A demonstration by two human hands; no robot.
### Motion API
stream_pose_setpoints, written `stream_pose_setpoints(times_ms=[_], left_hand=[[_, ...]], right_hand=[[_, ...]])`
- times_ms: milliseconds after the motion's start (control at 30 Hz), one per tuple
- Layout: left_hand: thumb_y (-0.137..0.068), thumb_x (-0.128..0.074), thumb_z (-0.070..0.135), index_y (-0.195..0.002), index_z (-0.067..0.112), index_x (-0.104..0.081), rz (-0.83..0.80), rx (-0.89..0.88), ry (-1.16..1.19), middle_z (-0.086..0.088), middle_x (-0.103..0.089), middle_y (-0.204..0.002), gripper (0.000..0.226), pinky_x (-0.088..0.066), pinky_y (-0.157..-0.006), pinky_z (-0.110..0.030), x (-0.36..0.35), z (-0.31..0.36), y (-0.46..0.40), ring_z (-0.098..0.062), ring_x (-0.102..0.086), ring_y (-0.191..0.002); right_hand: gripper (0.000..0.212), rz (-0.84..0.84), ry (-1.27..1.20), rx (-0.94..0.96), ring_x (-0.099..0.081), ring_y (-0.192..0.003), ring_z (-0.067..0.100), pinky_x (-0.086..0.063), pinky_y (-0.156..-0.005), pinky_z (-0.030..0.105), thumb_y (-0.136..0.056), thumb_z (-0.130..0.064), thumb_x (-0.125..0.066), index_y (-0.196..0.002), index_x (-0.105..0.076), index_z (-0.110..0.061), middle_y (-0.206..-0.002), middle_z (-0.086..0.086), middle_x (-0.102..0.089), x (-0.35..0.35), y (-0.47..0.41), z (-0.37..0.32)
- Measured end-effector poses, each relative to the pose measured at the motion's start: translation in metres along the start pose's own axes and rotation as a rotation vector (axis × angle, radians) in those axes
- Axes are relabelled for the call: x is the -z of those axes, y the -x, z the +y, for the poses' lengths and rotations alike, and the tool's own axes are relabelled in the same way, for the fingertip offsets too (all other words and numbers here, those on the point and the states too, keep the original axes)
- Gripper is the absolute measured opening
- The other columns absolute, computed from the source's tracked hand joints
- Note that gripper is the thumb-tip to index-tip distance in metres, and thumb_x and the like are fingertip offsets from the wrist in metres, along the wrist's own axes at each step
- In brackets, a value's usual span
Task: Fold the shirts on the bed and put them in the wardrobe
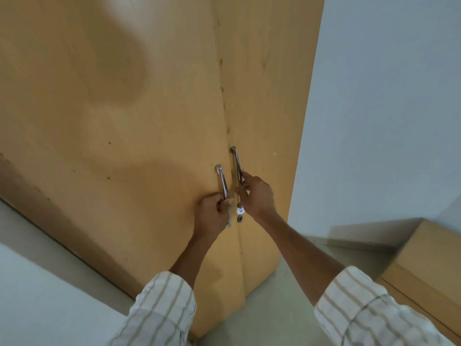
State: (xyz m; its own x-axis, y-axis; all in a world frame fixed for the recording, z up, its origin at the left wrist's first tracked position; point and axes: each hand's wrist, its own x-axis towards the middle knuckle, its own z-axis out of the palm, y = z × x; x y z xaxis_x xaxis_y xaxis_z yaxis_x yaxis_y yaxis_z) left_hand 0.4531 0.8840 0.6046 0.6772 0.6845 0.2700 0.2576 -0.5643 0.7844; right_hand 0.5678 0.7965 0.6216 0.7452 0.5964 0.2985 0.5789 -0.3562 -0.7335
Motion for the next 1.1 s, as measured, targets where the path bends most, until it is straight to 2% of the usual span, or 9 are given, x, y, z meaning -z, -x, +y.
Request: stream_pose_setpoints(times_ms=[167,300,400,500,633,767,900,1000,1100], left_hand=[[-0.096,-0.064,0.023,-0.062,0.014,-0.052,0.007,0.056,0.010,0.002,-0.050,-0.053,0.037,-0.034,-0.046,-0.014,0.002,0.001,-0.010,-0.003,-0.042,-0.045],[-0.096,-0.064,0.030,-0.066,0.008,-0.057,0.029,0.072,-0.034,-0.008,-0.056,-0.056,0.038,-0.034,-0.048,-0.020,0.002,-0.002,-0.018,-0.010,-0.041,-0.050],[-0.095,-0.064,0.031,-0.064,0.016,-0.054,0.025,0.062,-0.061,0.000,-0.055,-0.054,0.036,-0.035,-0.047,-0.017,0.003,-0.003,-0.021,-0.014,-0.047,-0.051],[-0.094,-0.065,0.033,-0.065,0.018,-0.055,0.007,0.039,-0.066,0.001,-0.059,-0.055,0.035,-0.044,-0.049,-0.025,0.005,-0.005,-0.025,-0.019,-0.061,-0.054],[-0.094,-0.065,0.031,-0.058,0.025,-0.043,0.010,-0.029,-0.108,0.010,-0.043,-0.046,0.043,-0.025,-0.042,-0.015,0.008,-0.002,-0.025,-0.005,-0.038,-0.043],[-0.093,-0.067,0.025,-0.057,0.016,-0.042,0.033,-0.132,-0.140,0.009,-0.035,-0.044,0.044,-0.019,-0.042,-0.020,0.012,-0.007,-0.024,-0.006,-0.032,-0.041],[-0.092,-0.065,0.022,-0.064,0.006,-0.058,0.021,-0.143,-0.093,-0.013,-0.059,-0.057,0.033,-0.029,-0.053,-0.028,0.011,-0.016,-0.028,-0.031,-0.053,-0.054],[-0.092,-0.062,0.016,-0.071,0.002,-0.065,0.014,-0.169,-0.036,-0.023,-0.068,-0.074,0.025,-0.045,-0.059,-0.036,0.009,-0.021,-0.029,-0.037,-0.062,-0.068],[-0.091,-0.061,0.015,-0.071,0.006,-0.064,-0.086,-0.112,0.038,-0.022,-0.069,-0.080,0.022,-0.048,-0.067,-0.037,0.013,-0.021,-0.029,-0.036,-0.064,-0.075]], right_hand=[[0.025,0.012,0.047,-0.036,-0.067,-0.083,0.023,-0.053,-0.071,0.032,-0.096,-0.026,-0.056,-0.116,-0.069,-0.018,-0.092,0.004,-0.072,-0.002,-0.011,0.007],[0.029,-0.012,0.046,-0.086,-0.066,-0.077,0.024,-0.053,-0.070,0.032,-0.099,-0.034,-0.051,-0.111,-0.071,-0.016,-0.085,0.003,-0.073,-0.003,-0.011,0.010],[0.027,-0.004,0.045,-0.098,-0.065,-0.073,0.024,-0.051,-0.068,0.031,-0.098,-0.032,-0.052,-0.109,-0.071,-0.015,-0.079,0.003,-0.071,-0.006,-0.012,0.012],[0.026,0.001,0.048,-0.119,-0.066,-0.074,0.023,-0.050,-0.067,0.029,-0.098,-0.030,-0.052,-0.107,-0.071,-0.015,-0.080,0.002,-0.072,-0.007,-0.012,0.008],[0.028,-0.019,0.061,-0.134,-0.069,-0.084,0.023,-0.052,-0.073,0.030,-0.099,-0.028,-0.052,-0.119,-0.068,-0.017,-0.092,0.003,-0.076,-0.004,-0.007,0.003],[0.035,-0.035,0.037,-0.200,-0.068,-0.098,0.019,-0.047,-0.078,0.024,-0.098,-0.030,-0.055,-0.131,-0.060,-0.020,-0.104,0.000,-0.075,-0.004,0.014,-0.004],[0.037,0.033,0.086,-0.332,-0.067,-0.103,0.016,-0.048,-0.089,0.025,-0.096,-0.035,-0.059,-0.130,-0.060,-0.021,-0.110,-0.003,-0.072,-0.007,0.058,0.004],[0.036,0.093,0.129,-0.452,-0.067,-0.103,0.015,-0.050,-0.094,0.028,-0.094,-0.035,-0.060,-0.129,-0.061,-0.023,-0.111,-0.003,-0.072,-0.003,0.108,0.013],[0.037,0.162,0.186,-0.589,-0.065,-0.108,0.016,-0.049,-0.097,0.029,-0.094,-0.033,-0.059,-0.130,-0.059,-0.022,-0.115,-0.002,-0.070,0.009,0.173,0.014]])
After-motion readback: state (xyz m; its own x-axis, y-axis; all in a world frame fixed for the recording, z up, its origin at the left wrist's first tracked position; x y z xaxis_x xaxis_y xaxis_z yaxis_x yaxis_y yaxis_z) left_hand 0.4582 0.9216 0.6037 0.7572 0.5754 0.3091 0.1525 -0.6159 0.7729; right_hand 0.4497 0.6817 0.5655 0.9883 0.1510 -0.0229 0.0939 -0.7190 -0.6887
